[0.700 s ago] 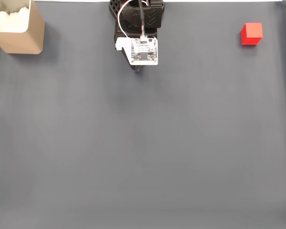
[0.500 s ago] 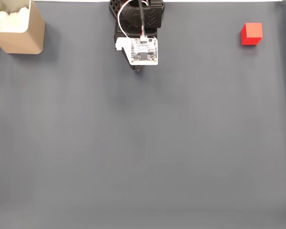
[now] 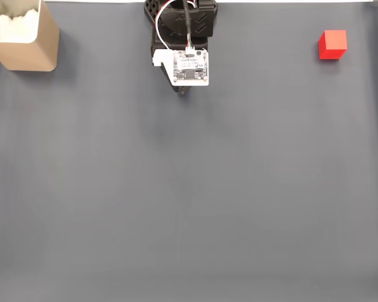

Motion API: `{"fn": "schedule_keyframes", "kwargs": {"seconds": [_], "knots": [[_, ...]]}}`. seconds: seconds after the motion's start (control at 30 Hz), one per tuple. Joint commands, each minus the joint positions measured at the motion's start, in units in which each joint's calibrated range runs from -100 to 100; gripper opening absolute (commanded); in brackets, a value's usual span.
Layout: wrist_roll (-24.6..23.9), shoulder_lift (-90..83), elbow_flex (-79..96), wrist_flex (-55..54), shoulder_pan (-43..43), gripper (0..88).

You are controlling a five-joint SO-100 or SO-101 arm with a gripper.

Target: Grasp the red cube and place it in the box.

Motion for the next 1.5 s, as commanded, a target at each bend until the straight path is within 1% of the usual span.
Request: {"fn": "schedule_keyframes", "kwargs": {"seconds": [0.0,1.47], "knots": [[-0.29,0.26,0.45,1.2,0.13,0.3],[-0.15,0.17,0.45,1.2,-0.08,0.0]]}}
